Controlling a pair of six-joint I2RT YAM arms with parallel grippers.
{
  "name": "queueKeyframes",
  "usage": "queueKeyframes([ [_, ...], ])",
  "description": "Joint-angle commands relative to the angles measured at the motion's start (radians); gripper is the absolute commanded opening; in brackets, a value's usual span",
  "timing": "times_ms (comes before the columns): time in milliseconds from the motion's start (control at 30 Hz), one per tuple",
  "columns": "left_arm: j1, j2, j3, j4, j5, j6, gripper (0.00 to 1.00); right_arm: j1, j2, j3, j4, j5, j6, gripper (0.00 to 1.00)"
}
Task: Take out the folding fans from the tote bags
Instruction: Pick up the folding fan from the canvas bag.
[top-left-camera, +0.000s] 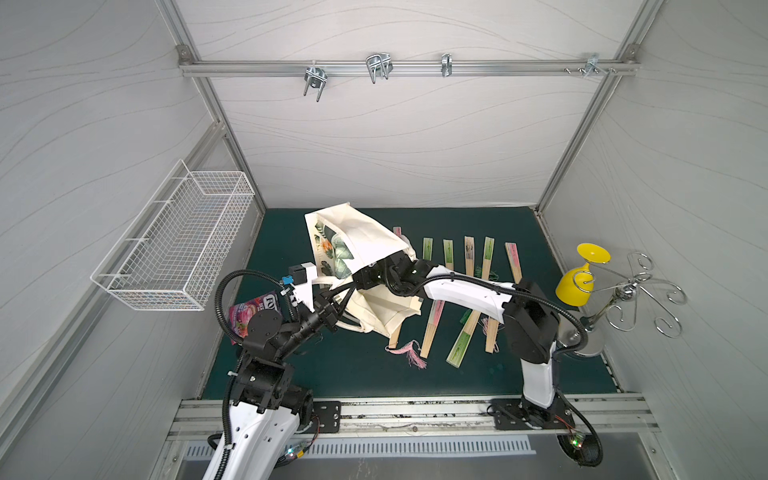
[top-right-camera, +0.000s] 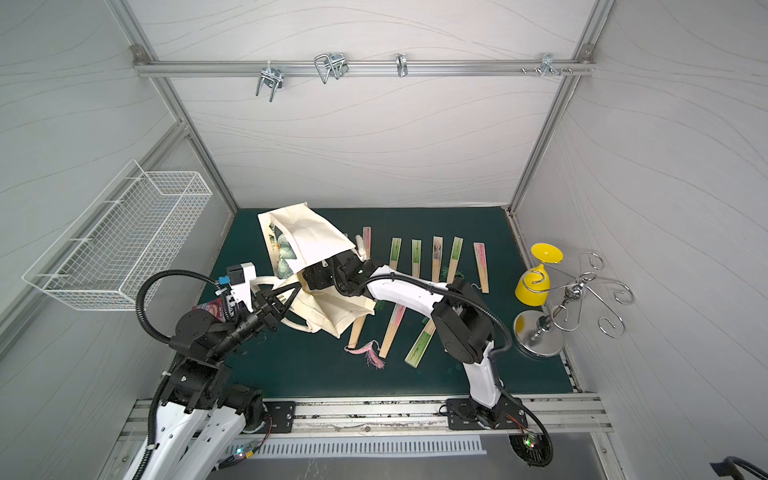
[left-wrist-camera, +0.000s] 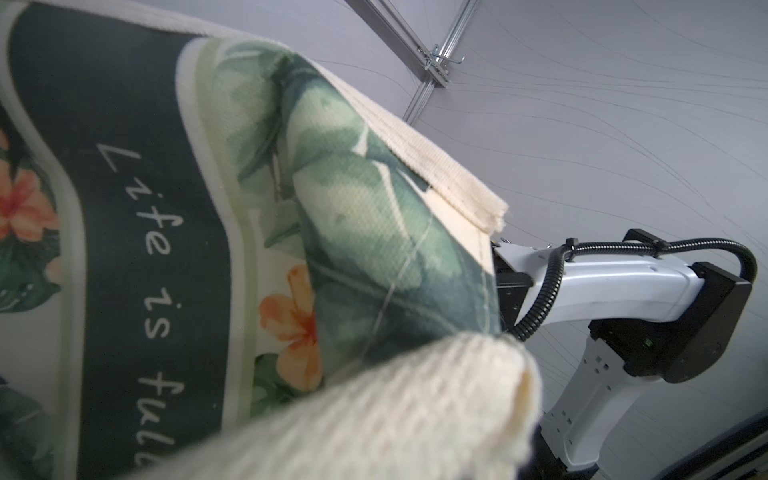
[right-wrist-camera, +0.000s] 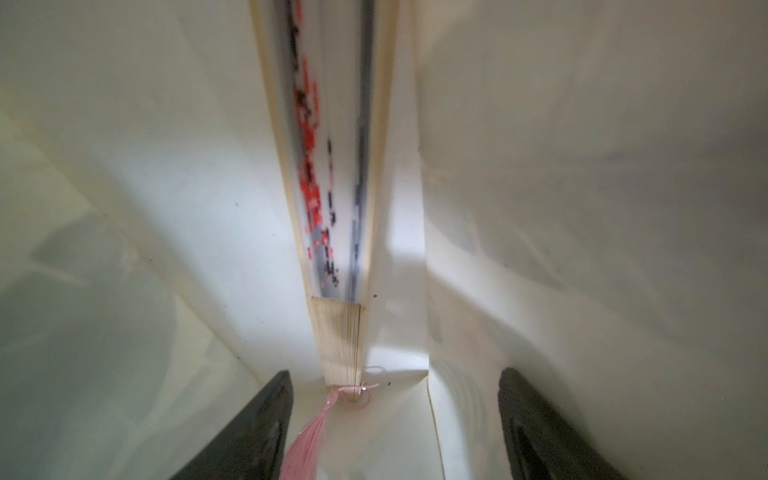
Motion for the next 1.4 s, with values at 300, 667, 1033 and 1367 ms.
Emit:
queueKeyframes([
  [300,-0.011,0.129,0.086,0.395,0.259,-0.079,0.0,0.006,-0.146,-0.177,0.303,0.016,-0.107,0.81],
  [667,-0.012,0.171,0.118,0.425,0.25,-0.108,0.0,-0.043,-0.246,-0.324,0.558,0.062,-0.026,0.79],
  [1033,-0.011,0.173,0.132,0.366,0.277,-0.101,0.0,-0.08,-0.236,-0.323,0.672,-0.011,0.066,0.78],
  [1367,-0.013,0.165,0.115,0.377,0.265,-0.097,0.0,-0.093,-0.219,-0.303,0.606,0.019,0.084,0.67],
])
